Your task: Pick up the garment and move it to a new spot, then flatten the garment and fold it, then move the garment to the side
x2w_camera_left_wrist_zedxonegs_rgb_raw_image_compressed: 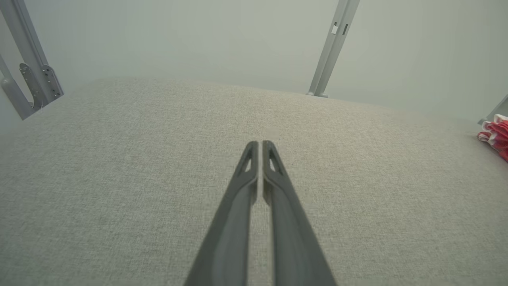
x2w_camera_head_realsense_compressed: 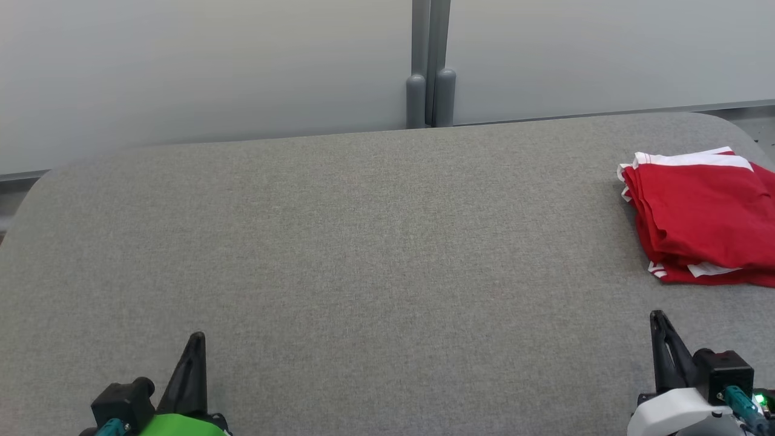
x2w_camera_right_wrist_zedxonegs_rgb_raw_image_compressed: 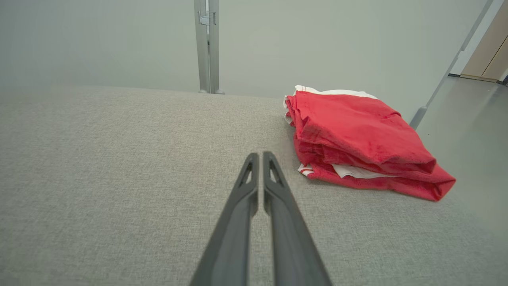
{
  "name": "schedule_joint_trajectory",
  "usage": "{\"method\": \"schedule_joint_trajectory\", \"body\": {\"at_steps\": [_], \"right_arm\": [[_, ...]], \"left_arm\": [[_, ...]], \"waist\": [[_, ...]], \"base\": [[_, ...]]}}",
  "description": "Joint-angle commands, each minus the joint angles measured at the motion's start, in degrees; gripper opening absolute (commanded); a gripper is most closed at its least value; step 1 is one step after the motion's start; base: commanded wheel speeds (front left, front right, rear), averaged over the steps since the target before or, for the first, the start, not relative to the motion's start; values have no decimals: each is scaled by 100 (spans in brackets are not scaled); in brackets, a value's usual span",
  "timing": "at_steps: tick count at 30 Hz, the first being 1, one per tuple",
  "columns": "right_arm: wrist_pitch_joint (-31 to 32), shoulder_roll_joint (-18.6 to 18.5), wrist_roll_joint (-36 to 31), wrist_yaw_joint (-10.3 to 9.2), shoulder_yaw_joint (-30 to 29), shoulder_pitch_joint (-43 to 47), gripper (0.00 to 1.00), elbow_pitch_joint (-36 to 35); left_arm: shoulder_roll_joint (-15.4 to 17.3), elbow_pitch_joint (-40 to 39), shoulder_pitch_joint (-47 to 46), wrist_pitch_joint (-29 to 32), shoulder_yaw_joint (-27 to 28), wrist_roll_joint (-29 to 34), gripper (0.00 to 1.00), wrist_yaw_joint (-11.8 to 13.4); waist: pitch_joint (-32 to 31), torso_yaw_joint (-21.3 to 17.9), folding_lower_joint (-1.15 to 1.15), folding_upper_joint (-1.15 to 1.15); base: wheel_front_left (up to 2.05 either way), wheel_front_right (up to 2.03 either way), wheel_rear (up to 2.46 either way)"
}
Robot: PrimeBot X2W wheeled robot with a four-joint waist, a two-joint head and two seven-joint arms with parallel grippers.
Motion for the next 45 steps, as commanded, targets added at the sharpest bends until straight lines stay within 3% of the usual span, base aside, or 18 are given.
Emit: {"method": "schedule_joint_trajectory", "body": {"at_steps": [1,7,15,45], "right_arm": [[9,4,18,0,-4,1,0,29],[335,-10,1200,0,-25,-174,0,106],[510,-22,2174,0,51,-235,0,79],[1141,-55,5005,0,150,-525,0,127]], "left_arm": [[-14,18,6,5,1,-14,0,-1],[-127,8,-108,263,203,-829,0,-56],[-218,-9,-201,466,360,-1485,0,-102],[-490,-49,-458,1068,821,-3429,0,-234]], "waist": [[0,0,0,0],[3,1,0,1],[7,3,0,2],[19,7,0,6]], "base": [[0,0,0],[0,0,0],[0,0,0],[0,0,0]]}}
